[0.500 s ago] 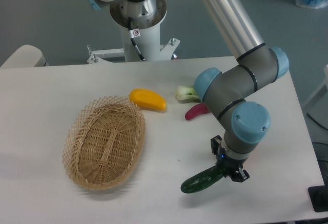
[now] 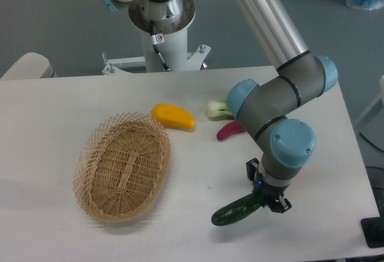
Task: Place the cucumber in the basket
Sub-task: 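Carry the cucumber over the wicker basket and lower it inside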
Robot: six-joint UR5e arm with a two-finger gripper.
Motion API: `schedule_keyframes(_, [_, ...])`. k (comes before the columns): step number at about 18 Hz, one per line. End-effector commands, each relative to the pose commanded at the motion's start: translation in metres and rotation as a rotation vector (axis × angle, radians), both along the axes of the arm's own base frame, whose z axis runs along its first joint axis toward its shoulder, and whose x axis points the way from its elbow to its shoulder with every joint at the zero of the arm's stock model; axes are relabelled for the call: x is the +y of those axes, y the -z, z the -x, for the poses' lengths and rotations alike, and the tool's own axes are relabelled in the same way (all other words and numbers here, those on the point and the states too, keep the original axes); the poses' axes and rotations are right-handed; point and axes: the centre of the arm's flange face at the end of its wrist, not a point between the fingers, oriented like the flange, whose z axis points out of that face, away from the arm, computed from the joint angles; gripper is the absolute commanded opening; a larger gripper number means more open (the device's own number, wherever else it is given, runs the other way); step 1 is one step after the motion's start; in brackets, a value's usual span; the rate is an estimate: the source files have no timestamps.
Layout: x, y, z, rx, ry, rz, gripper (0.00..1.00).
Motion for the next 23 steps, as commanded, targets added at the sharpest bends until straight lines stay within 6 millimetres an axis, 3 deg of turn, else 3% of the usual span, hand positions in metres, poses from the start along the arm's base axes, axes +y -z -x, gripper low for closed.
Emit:
schedule_keyframes(3, [-0.004, -0.003, -0.007, -0.012, 0.000, 0.001, 0.10])
schedule_keyframes(7, [-0.014, -0.009, -0.037, -0.033, 0.012, 0.014, 0.10])
schedule_keyframes(9, [-0.007, -0.018, -0.063, -0.033, 0.031, 0.018, 0.10])
schedule_keyframes(15, [-0.013, -0.043, -0.146, -0.053, 0.046, 0.014, 0.10])
schedule_keyframes(19, [0.005, -0.032, -0.200, -0.085, 0.014, 0.033, 0.10])
schedule_keyframes(23, [0.010, -0.026, -0.235, -0.094, -0.059, 0.060, 0.10])
